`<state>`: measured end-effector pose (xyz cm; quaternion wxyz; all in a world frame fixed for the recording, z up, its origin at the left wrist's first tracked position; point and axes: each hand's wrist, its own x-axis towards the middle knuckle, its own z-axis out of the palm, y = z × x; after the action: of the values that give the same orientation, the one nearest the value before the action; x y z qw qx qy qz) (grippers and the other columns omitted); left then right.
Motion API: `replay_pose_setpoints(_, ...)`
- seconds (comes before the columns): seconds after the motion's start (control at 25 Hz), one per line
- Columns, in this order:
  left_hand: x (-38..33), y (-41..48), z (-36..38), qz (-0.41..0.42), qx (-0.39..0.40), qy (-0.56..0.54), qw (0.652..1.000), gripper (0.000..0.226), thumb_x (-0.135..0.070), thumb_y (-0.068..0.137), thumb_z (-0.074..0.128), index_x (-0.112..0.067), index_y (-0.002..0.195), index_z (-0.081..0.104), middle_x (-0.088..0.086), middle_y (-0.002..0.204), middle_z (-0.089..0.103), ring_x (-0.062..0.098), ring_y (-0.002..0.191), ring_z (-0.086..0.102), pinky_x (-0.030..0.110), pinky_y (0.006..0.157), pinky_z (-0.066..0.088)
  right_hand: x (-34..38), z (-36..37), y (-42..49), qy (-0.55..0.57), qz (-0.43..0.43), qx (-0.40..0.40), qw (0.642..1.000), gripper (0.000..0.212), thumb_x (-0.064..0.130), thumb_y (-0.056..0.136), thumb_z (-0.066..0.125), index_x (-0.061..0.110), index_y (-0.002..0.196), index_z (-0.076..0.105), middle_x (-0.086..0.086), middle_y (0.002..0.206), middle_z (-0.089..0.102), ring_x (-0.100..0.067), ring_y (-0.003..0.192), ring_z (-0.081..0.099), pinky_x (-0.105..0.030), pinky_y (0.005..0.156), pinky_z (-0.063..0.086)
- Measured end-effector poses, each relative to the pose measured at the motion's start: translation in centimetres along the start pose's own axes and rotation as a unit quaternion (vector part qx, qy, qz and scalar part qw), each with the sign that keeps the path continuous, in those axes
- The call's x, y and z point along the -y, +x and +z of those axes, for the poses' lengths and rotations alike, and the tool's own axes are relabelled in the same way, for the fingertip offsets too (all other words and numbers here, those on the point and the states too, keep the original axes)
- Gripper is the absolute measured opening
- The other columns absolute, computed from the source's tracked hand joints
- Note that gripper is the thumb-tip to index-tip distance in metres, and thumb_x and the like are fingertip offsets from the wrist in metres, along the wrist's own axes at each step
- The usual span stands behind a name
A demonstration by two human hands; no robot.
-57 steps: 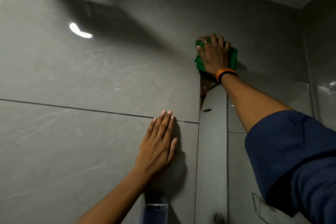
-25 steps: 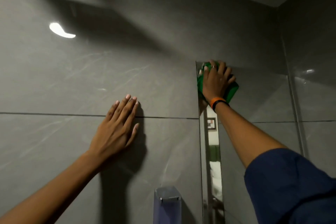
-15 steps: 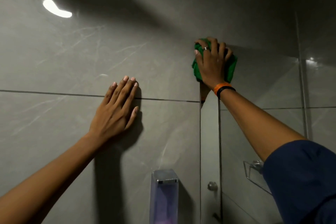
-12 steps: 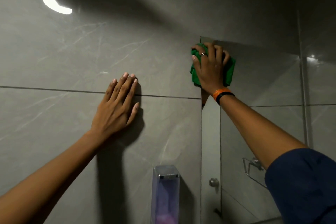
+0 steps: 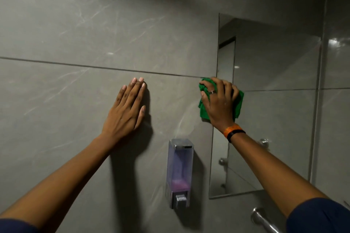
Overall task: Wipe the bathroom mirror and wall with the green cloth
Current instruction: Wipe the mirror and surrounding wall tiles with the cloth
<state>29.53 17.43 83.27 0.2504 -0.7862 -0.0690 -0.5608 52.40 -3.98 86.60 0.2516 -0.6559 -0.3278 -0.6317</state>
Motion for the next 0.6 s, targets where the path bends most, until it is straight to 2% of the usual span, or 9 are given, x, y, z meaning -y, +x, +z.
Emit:
replay_pose_setpoints(0.12, -0.8, -3.7, -0.6, -0.021, 0.040, -0.063, 0.997, 0.066, -0.031, 0.103, 0.031, 0.002, 0.157, 0.013, 0.016, 0.167, 0.010, 0.030, 0.156, 0.011, 0.036, 0.128, -0.003, 0.4, -0.5, -4.9, 0.015, 0.000, 0.030, 0.999, 0.034, 0.034, 0.099, 0.049, 0.023, 0.128, 0.064, -0.009, 0.135, 0.060, -0.033, 0.118, 0.050, -0.050, 0.103, 0.030)
replay_pose_setpoints(0.28, -2.4, -11.0, -1.2, -0.054, 0.093, -0.098, 0.989, 0.066, -0.031, 0.102, 0.032, 0.003, 0.157, 0.019, 0.018, 0.167, 0.018, 0.030, 0.156, 0.013, 0.037, 0.128, 0.000, 1.5, -0.9, -12.5, 0.011, 0.011, 0.064, 0.998, 0.033, 0.034, 0.097, 0.047, 0.023, 0.124, 0.064, -0.009, 0.131, 0.063, -0.029, 0.114, 0.047, -0.048, 0.099, 0.031)
replay_pose_setpoints(0.44, -4.7, -20.4, -2.1, -0.088, 0.160, -0.112, 0.977, 0.064, -0.030, 0.102, 0.031, 0.002, 0.157, 0.022, 0.017, 0.167, 0.021, 0.028, 0.156, 0.015, 0.039, 0.128, 0.003, 3.3, -2.0, -20.2, 0.022, 0.088, 0.137, 0.986, 0.035, 0.034, 0.095, 0.045, 0.021, 0.117, 0.069, -0.008, 0.126, 0.066, -0.030, 0.111, 0.050, -0.049, 0.094, 0.037)
replay_pose_setpoints(0.6, -8.3, -30.4, -3.7, -0.130, 0.255, -0.126, 0.950, 0.063, -0.029, 0.104, 0.029, 0.000, 0.159, 0.020, 0.015, 0.169, 0.017, 0.028, 0.157, 0.013, 0.044, 0.128, 0.010, 6.0, -3.7, -28.4, 0.031, 0.149, 0.243, 0.958, 0.044, 0.035, 0.096, 0.038, 0.012, 0.117, 0.069, -0.016, 0.123, 0.065, -0.037, 0.110, 0.056, -0.053, 0.091, 0.041)
